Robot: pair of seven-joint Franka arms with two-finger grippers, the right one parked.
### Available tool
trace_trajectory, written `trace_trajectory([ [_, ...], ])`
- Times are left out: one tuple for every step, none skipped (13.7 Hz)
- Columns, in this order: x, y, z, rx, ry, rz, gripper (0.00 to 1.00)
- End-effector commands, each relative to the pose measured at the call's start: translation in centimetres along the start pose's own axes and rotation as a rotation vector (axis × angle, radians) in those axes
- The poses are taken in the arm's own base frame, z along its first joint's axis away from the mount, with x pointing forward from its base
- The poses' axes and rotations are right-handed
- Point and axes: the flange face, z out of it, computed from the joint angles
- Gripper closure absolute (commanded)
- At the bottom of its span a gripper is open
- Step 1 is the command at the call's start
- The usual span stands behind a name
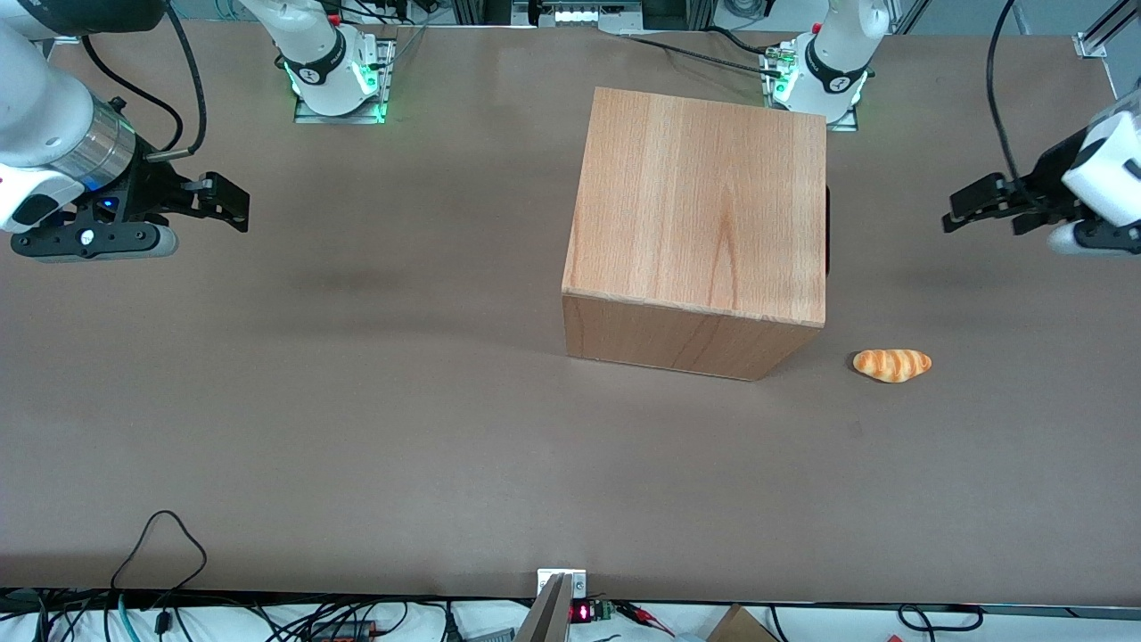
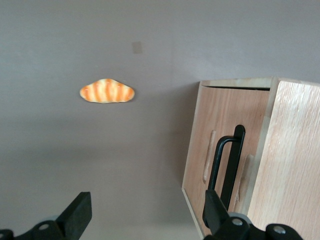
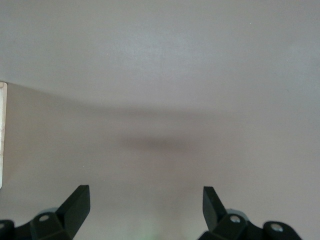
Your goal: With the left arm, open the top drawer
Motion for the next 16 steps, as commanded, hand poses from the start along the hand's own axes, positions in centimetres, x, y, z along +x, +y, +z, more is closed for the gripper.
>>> trace_trajectory([
  [-0.2,0.2,3.4,-0.04,-0.004,0.032,0.0],
  [-0.2,0.3,4.6,-0.052,-0.007,0.03,0.0],
  [-0.3,0.6,5.7,-0.058,-0.013,0.035,0.0],
  [-0.3,0.9,6.7,-0.068,-0.015,0.044,0.0],
  [-0.4,1.2,8.0,-0.079,-0.017,0.048,0.0],
  [-0.5,1.3,8.9,-0.08,-0.019,0.049,0.0],
  [-0.6,1.4,9.7,-0.082,-0.02,0.047,0.0],
  [-0.6,1.5,10.4,-0.101,-0.016,0.038,0.0],
  [-0.7,2.4,11.4,-0.105,-0.01,0.048,0.0],
  [-0.8,3.1,12.2,-0.104,-0.01,0.059,0.0],
  [-0.8,3.2,12.6,-0.104,-0.014,0.059,0.0],
  [-1.0,3.1,13.1,-0.11,-0.023,0.052,0.0],
  [-1.0,3.2,13.2,-0.114,-0.022,0.053,0.0],
  [-1.1,3.1,13.6,-0.115,-0.023,0.051,0.0],
  [-1.1,3.5,13.9,-0.117,-0.024,0.056,0.0],
  [-1.3,3.8,14.4,-0.119,-0.029,0.066,0.0],
])
